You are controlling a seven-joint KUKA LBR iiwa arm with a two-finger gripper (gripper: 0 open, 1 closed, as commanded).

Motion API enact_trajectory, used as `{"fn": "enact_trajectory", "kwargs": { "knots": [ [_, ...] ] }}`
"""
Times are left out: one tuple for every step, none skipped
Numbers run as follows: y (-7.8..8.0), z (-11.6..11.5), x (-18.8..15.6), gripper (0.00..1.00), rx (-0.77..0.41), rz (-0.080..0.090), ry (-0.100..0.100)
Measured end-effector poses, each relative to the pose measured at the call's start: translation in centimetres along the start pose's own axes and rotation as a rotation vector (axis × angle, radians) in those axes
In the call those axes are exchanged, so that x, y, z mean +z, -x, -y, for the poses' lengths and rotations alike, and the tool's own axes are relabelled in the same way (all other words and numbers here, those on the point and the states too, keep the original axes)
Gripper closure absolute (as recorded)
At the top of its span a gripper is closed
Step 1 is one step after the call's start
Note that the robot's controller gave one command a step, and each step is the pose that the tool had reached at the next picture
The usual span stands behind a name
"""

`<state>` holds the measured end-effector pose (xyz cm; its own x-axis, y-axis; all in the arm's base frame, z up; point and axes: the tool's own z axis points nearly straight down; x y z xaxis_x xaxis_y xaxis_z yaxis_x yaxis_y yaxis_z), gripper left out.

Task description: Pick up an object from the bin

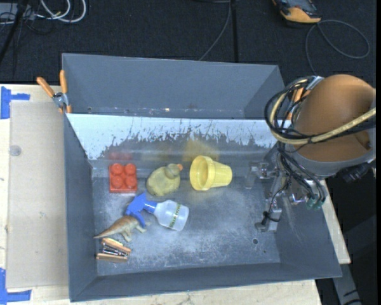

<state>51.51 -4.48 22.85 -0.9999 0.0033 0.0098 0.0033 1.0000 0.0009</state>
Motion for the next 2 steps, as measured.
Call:
{"fn": "enact_trajectory", "kwargs": {
  "knots": [
    [0.2,0.0,-0.4,0.0,-0.002,0.009,-0.001],
    [1.6,-1.7,1.7,0.0,-0.046,0.01,-0.002]
  ]
}}
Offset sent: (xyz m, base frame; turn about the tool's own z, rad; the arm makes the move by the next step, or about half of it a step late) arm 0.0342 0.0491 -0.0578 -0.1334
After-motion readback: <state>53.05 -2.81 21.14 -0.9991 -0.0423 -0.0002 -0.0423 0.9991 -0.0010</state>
